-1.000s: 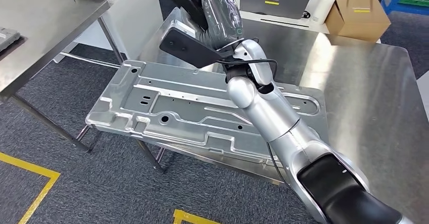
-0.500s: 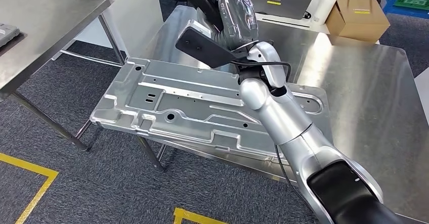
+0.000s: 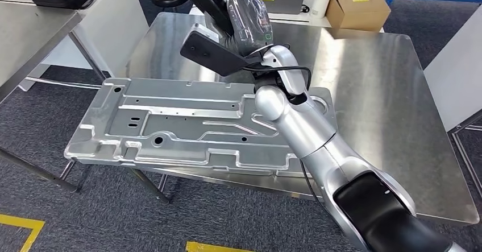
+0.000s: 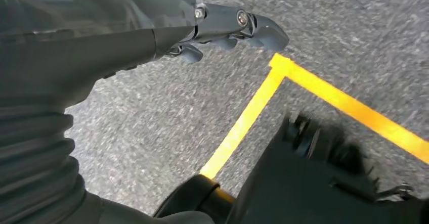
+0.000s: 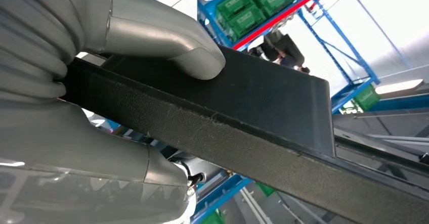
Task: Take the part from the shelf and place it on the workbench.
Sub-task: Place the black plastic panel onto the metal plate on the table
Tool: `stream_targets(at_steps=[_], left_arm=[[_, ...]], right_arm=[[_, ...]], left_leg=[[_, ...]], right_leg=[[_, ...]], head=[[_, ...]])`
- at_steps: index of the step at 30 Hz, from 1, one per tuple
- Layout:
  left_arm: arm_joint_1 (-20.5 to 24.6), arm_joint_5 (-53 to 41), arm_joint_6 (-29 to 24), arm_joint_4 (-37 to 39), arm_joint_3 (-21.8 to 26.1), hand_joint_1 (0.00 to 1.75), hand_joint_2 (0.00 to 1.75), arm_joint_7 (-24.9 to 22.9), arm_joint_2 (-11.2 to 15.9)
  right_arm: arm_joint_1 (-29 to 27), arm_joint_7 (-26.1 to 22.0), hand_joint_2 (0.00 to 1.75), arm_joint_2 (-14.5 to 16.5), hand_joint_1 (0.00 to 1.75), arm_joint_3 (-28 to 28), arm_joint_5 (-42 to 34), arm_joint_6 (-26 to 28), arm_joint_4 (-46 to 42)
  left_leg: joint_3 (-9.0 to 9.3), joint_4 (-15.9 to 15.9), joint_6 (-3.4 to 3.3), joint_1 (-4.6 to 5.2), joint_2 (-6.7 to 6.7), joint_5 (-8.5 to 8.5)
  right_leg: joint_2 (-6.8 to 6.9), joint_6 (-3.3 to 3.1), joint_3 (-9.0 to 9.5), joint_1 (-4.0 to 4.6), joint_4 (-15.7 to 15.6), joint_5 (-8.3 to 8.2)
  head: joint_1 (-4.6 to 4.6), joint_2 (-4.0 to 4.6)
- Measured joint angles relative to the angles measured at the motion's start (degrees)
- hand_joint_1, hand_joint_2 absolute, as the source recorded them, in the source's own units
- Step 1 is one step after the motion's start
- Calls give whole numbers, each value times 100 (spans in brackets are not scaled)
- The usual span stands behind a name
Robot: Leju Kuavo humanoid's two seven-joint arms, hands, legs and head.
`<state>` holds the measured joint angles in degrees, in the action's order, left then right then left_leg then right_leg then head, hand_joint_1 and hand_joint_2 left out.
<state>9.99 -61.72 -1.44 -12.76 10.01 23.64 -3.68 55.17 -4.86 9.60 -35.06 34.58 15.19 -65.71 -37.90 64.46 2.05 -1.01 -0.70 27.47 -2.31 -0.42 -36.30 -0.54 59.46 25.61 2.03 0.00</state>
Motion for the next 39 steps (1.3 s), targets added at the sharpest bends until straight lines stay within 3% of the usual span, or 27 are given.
stream_targets(at_steps=[2,6,8,10,11,12,13,15,17,20,22,25,27,28,30,32,36,39], left_arm=[[-1,34,20,0,0,0,175,60,-6],[3,74,25,-10,0,0,175,145,-26],[4,94,25,-18,1,0,175,163,-31],[-3,114,26,-20,1,0,175,168,-37],[-6,126,26,-20,0,0,175,170,-39],[-8,138,30,-20,1,0,175,170,-39],[-7,150,35,-20,1,0,175,170,-39],[-6,169,56,-21,1,0,175,173,-39],[-5,196,86,-22,0,0,175,182,-39],[-2,238,145,-24,0,0,175,215,-39],[1,259,187,-27,0,0,175,231,-39],[-2,287,248,-28,-3,0,175,235,-39],[-5,307,266,-28,-8,0,175,237,-39],[-5,317,271,-28,-10,0,175,237,-38],[-1,333,274,-30,-20,0,175,226,-36],[5,330,276,-32,-38,0,175,176,-33],[6,262,286,-33,-97,0,175,5,-28],[7,236,295,-33,-143,0,175,-50,-21]], right_arm=[[9,-2,175,0,168,-1,3,-8,6],[17,6,175,-9,168,3,19,-19,24],[28,16,175,-13,168,4,34,-22,33],[23,42,175,-17,168,2,67,-27,65],[18,63,175,-22,168,1,92,-30,89],[16,92,175,-30,168,0,126,-39,114],[22,129,175,-36,168,-3,177,-52,142],[64,231,175,-44,168,-18,338,-78,206],[157,402,175,-53,168,-57,672,-120,350],[277,597,175,-98,168,-108,1128,-198,735],[356,628,175,-111,168,-122,1279,-227,1046],[458,674,175,-103,168,-170,1524,-274,1573],[475,758,175,-100,168,-213,1729,-381,1889],[490,810,175,-99,168,-238,1839,-478,2033],[568,894,175,-92,168,-308,2024,-727,2301],[667,945,175,-82,168,-382,2154,-962,2553],[700,943,175,-52,168,-464,2269,-1044,2906],[670,918,175,4,168,-537,2325,-1017,3076]], left_leg=[[181,-413,-19,3,-89,-109],[191,-462,-137,11,-48,-130],[197,-482,-186,-5,6,-144],[197,-480,-202,-7,64,-140],[198,-479,-204,-7,95,-137],[200,-477,-203,-9,124,-135],[204,-475,-199,-10,150,-130],[209,-466,-173,-2,194,-113],[205,-457,-126,25,229,-99],[227,-478,-40,25,264,-94],[155,-285,2,10,209,47],[-328,735,20,8,107,513],[-534,1117,22,8,95,563],[-481,978,18,7,95,432],[-135,227,2,7,80,54],[123,-348,-20,14,54,-139],[157,-457,-37,30,25,-157],[154,-455,-60,45,17,-154]], right_leg=[[-49,42,-22,9,9,0],[-33,147,-70,-7,70,61],[62,175,-289,-7,541,343],[114,190,-651,-10,1291,648],[128,196,-772,-13,1526,692],[143,201,-794,-16,1548,627],[165,202,-703,-19,1337,469],[260,202,-330,-11,555,105],[333,183,-97,12,58,-40],[298,105,-70,35,-20,-41],[269,35,-52,11,-39,-58],[228,-23,-41,4,-40,-59],[194,-28,-37,13,-33,-57],[177,-27,-34,13,-27,-55],[147,-12,-29,10,-10,-43],[125,12,-43,28,15,-27],[126,-12,-40,46,-4,-31],[132,15,-21,38,-40,-48]], head=[[11,0],[-17,0],[-87,0],[-177,0],[-213,0],[-248,0],[-283,0],[-338,0],[-345,0],[-283,0],[-239,0],[-98,0],[-53,0],[-39,0],[-10,0],[8,0],[-25,0],[-63,0]])
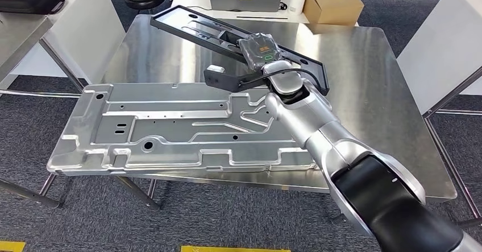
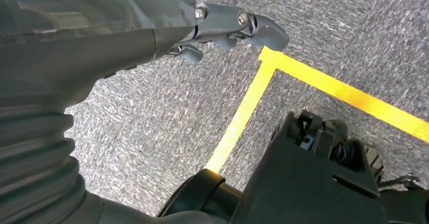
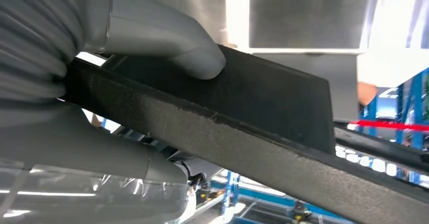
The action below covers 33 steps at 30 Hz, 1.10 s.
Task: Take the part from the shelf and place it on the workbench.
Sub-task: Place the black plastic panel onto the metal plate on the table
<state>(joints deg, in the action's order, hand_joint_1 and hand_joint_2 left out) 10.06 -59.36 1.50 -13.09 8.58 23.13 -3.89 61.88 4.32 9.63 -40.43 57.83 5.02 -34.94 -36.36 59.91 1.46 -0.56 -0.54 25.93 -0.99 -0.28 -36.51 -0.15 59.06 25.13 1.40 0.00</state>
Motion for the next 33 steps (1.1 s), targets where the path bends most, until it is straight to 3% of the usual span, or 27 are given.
stream_targets(at_steps=[8,14,23,27,29,33], left_arm=[[4,58,20,-11,-46,0,175,283,0],[16,-7,-160,-28,-184,0,175,696,-2],[20,22,-209,-49,-331,0,175,755,-22],[22,49,-209,-50,-362,0,175,737,-28],[23,-10,-205,-50,-389,0,175,698,-28],[21,-236,-238,-50,-588,0,0,627,-42]], right_arm=[[-230,-122,175,155,168,-60,27,172,293],[-440,-313,175,245,168,-38,-140,362,507],[-628,-444,175,320,168,6,-265,465,746],[-670,-486,0,370,0,32,-270,509,811],[-679,-492,0,386,0,35,-270,526,821],[-702,-498,0,421,0,40,-264,534,833]], left_leg=[[-3,8,-24,5,3,10],[1,2,-21,-6,8,8],[2,-5,-17,-8,10,3],[2,-5,-17,-8,11,3],[2,-5,-17,-7,11,3],[2,-5,-17,-7,11,3]], right_leg=[[-1,80,5,-3,-22,-8],[-2,80,0,7,-19,-8],[-3,78,-8,8,-10,-7],[-3,77,-8,8,-10,-7],[-4,77,-8,8,-10,-7],[-4,78,-8,7,-10,-7]], head=[[-59,0],[-63,0],[-58,0],[-61,0],[-63,0],[-64,0]])
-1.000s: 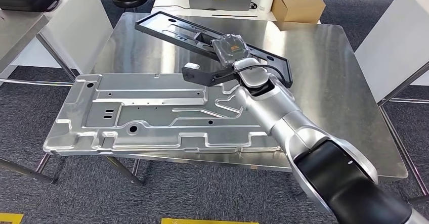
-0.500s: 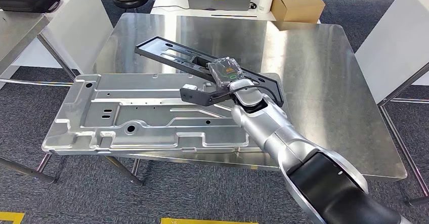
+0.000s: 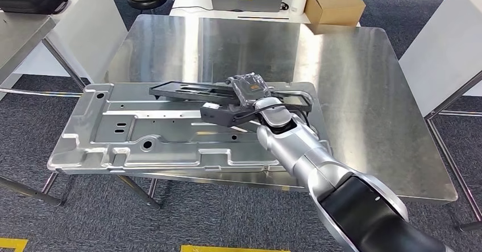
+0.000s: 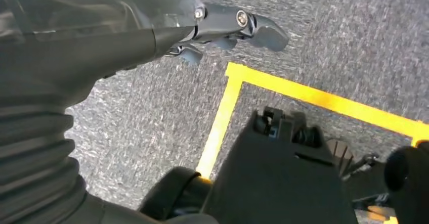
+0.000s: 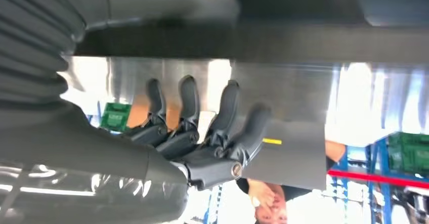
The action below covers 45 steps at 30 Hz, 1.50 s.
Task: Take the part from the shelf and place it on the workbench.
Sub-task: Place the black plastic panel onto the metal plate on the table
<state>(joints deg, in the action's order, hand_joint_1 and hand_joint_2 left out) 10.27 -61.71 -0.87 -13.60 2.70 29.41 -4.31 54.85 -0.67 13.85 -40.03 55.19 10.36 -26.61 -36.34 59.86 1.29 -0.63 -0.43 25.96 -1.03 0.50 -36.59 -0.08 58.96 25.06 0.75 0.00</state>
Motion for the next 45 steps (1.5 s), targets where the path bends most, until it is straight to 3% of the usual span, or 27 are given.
stream_targets(at_steps=[8,11,15,21,24,26,28,30,32,37,40,42,45], left_arm=[[-2,237,-6,0,-84,0,0,-44,-41],[-3,369,20,0,-84,0,0,-48,-40],[-4,461,30,0,-84,0,0,-117,-37],[-15,611,49,2,-76,0,0,-275,-26],[-39,737,69,3,-44,0,0,-291,-11],[-68,831,67,4,-3,0,0,-248,6],[-110,915,39,5,41,0,0,-190,29],[-169,984,17,8,84,0,0,-137,55],[-215,1028,18,11,121,0,0,-107,85],[-244,1072,37,13,171,0,0,-100,136],[-247,1082,45,13,175,0,0,-103,149],[-248,1097,46,13,179,0,0,-107,155],[-262,1115,45,16,185,0,0,-106,162]], right_arm=[[-53,-130,0,16,0,101,-279,-120,1],[-53,-403,0,47,0,421,-1248,-854,1],[-54,-712,0,177,0,1270,-2873,-2153,1],[-59,-742,0,300,0,1806,-3581,-2393,-180],[-123,-744,0,327,0,1780,-3841,-2182,-565],[-212,-739,0,317,0,1659,-3804,-1719,-957],[-343,-648,0,268,0,1415,-3201,-754,-1461],[-517,-448,0,175,0,1047,-2096,396,-2055],[-714,-279,0,76,0,661,-1279,958,-2631],[-1122,-183,0,-55,0,34,-943,878,-3514],[-1187,-192,0,-107,0,-126,-939,828,-3775],[-1235,-227,0,-143,0,-204,-998,762,-3916],[-1358,-277,0,-216,0,-304,-1107,675,-4060]], left_leg=[[0,0,0,0,0,0],[0,0,0,0,0,0],[0,0,0,0,-1,-1],[0,0,-1,0,0,-1],[0,0,-1,0,-1,-1],[0,1,-1,1,0,0],[-1,3,-2,5,0,0],[-1,4,-5,10,4,4],[1,6,-13,18,11,11],[-6,25,-49,45,4,23],[10,-15,-111,35,19,-30],[18,-69,-157,-8,52,-84],[-7,-80,-168,-31,94,-119]], right_leg=[[0,0,0,0,0,0],[0,0,1,0,0,0],[0,0,1,0,1,0],[0,0,2,0,2,0],[0,-1,1,0,2,0],[0,0,0,-1,1,0],[0,0,0,-4,-1,0],[-2,2,0,-8,-2,1],[-6,7,1,-16,-3,3],[-4,47,7,-43,-9,3],[-2,102,14,-52,-10,2],[10,127,-74,-47,239,242],[25,150,-438,-67,1297,867]], head=[[-5,0],[-7,0],[-6,0],[-9,0],[-10,0],[-9,0],[-8,0],[-10,0],[-10,0],[8,0],[22,0],[-9,0],[-114,0]])
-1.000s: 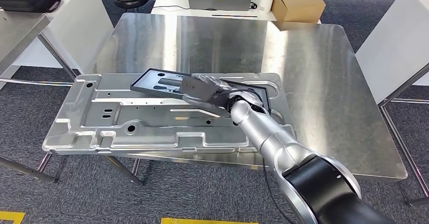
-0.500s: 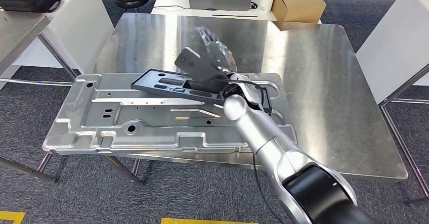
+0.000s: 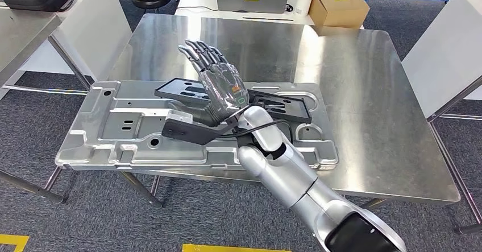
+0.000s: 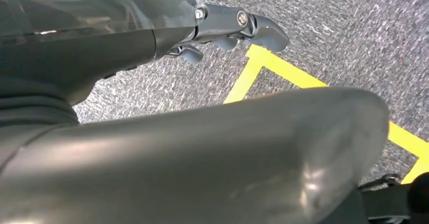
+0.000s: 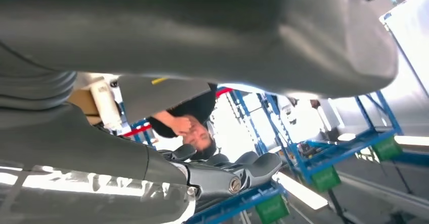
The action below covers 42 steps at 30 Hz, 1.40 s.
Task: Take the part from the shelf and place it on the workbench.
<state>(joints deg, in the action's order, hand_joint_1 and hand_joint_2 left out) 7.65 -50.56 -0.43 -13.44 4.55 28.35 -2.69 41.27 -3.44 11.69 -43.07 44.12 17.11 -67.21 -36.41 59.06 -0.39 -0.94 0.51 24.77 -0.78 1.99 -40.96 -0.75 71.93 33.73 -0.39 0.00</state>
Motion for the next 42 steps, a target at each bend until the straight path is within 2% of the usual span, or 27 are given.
stream_targets(at_steps=[1,2,3,5,7,10,12,15,16,17,18,21,22,23,25,26,28,30,31,32,33,34,36,37,38,40,42], left_arm=[[-8,5,-3,4,5,0,0,2,0],[-16,10,-8,9,14,0,0,5,0],[-22,16,-12,14,24,0,0,9,0],[-27,29,-19,19,42,0,0,18,7],[-29,36,-23,20,54,0,0,32,19],[-40,41,-25,22,75,0,0,45,25],[-49,46,-25,25,84,0,0,45,27],[-53,49,-22,26,86,0,0,34,28],[-53,49,-22,26,87,0,0,23,29],[-53,49,-20,26,88,0,0,10,30],[-52,49,-19,26,89,0,0,-2,32],[-37,49,-16,26,90,0,0,-22,38],[-32,49,-15,26,90,0,0,-26,39],[-29,49,-12,26,90,0,0,-32,39],[-30,47,-1,26,90,0,0,-43,39],[-24,46,8,26,91,0,0,-47,40],[-10,44,24,26,94,0,0,-46,41],[-4,42,32,26,96,0,0,-42,42],[-6,40,34,26,96,0,0,-40,42],[-6,40,36,26,97,0,0,-39,42],[-6,38,38,26,97,0,0,-40,42],[-5,31,42,26,98,0,0,-40,41],[4,12,63,26,98,0,0,-43,40],[13,1,76,26,99,0,0,-45,40],[25,-9,90,26,99,0,0,-47,40],[45,-31,117,26,99,0,0,-45,40],[51,-48,143,26,99,0,0,-34,40]], right_arm=[[-45,-8,0,-33,0,-24,-20,-15,-31],[-83,-12,0,-65,0,-43,-35,-28,-63],[-107,-15,0,-91,0,-57,-51,-33,-98],[-126,-21,0,-126,0,-80,-77,-41,-184],[-133,-26,0,-152,0,-104,-100,-56,-261],[-156,-28,0,-183,0,-123,-135,-80,-304],[-168,-28,0,-193,0,-134,-158,-93,-318],[-189,-36,0,-198,0,-150,-194,-119,-331],[-206,-39,0,-203,0,-158,-210,-128,-331],[-224,-40,0,-207,0,-168,-223,-135,-332],[-239,-44,0,-211,0,-177,-237,-139,-334],[-253,-73,0,-214,0,-192,-275,-140,-360],[-255,-87,0,-212,0,-195,-291,-143,-371],[-259,-101,0,-211,0,-198,-312,-145,-381],[-271,-125,0,-212,0,-206,-354,-149,-388],[-276,-133,0,-214,0,-209,-377,-149,-389],[-291,-152,0,-218,0,-218,-416,-148,-389],[-327,-185,0,-217,0,-240,-445,-147,-389],[-355,-206,0,-217,0,-258,-456,-148,-389],[-385,-230,0,-215,0,-279,-464,-151,-389],[-413,-256,0,-209,0,-309,-470,-160,-389],[-433,-289,0,-194,0,-351,-475,-176,-389],[-459,-359,0,-121,0,-468,-480,-211,-388],[-472,-397,0,-68,0,-537,-485,-226,-383],[-490,-435,0,-16,0,-610,-488,-232,-370],[-544,-526,0,65,0,-763,-493,-222,-308],[-604,-660,0,134,0,-908,-557,-195,-199]], left_leg=[[-12,2,12,-8,10,-12],[-27,5,30,-21,18,-26],[-44,11,52,-40,24,-41],[-87,37,112,-65,28,-69],[-118,60,186,-58,22,-102],[-136,44,308,-64,9,-156],[-217,246,351,-82,-1,70],[-531,1315,354,-67,-16,789],[-580,1605,350,-59,-18,923],[-535,1693,340,-51,-20,951],[-377,1545,326,-41,-22,884],[415,360,255,2,-53,569],[562,110,238,21,-71,519],[608,10,224,42,-87,507],[559,8,173,51,-90,440],[524,-1,128,43,-82,403],[424,-22,37,17,-56,302],[298,-17,4,22,-33,211],[236,-13,5,23,-22,167],[175,-8,8,24,-12,124],[121,-4,15,24,-5,86],[76,1,27,24,-1,51],[11,16,70,31,4,-5],[-10,20,101,37,7,-36],[-25,23,134,42,8,-69],[-39,9,206,39,6,-138],[-90,109,257,17,-8,-22]], right_leg=[[4,8,-54,-7,232,76],[8,19,-7,-14,250,43],[14,31,154,-26,31,-81],[41,65,651,-51,-762,-360],[39,37,913,-53,-1222,-470],[12,-87,857,-44,-1247,-495],[17,-187,797,-48,-1253,-563],[21,-279,677,-26,-1252,-670],[21,-290,631,-10,-1250,-707],[19,-294,586,4,-1248,-741],[15,-291,547,14,-1247,-773],[5,-242,474,27,-1244,-852],[5,-213,465,30,-1243,-878],[6,-180,456,30,-1244,-908],[6,-114,436,30,-1252,-960],[7,-86,404,32,-1224,-919],[11,-55,257,32,-890,-587],[14,-41,29,23,-180,-99],[14,-35,-44,23,130,39],[15,-31,-37,23,286,68],[17,-29,79,22,220,-12],[19,-31,300,22,-54,-158],[29,-51,847,32,-872,-363],[32,-68,1027,43,-1163,-395],[34,-85,1114,55,-1323,-384],[34,-138,1090,68,-1361,-408],[43,-216,1026,42,-1382,-482]], head=[[-24,0],[-45,0],[-65,0],[-115,0],[-144,0],[-81,0],[-4,0],[134,0],[167,0],[187,0],[204,0],[241,0],[242,0],[242,0],[230,0],[227,0],[181,0],[106,0],[68,0],[36,0],[4,0],[-26,0],[-81,0],[-93,0],[-93,0],[-63,0],[-31,0]])
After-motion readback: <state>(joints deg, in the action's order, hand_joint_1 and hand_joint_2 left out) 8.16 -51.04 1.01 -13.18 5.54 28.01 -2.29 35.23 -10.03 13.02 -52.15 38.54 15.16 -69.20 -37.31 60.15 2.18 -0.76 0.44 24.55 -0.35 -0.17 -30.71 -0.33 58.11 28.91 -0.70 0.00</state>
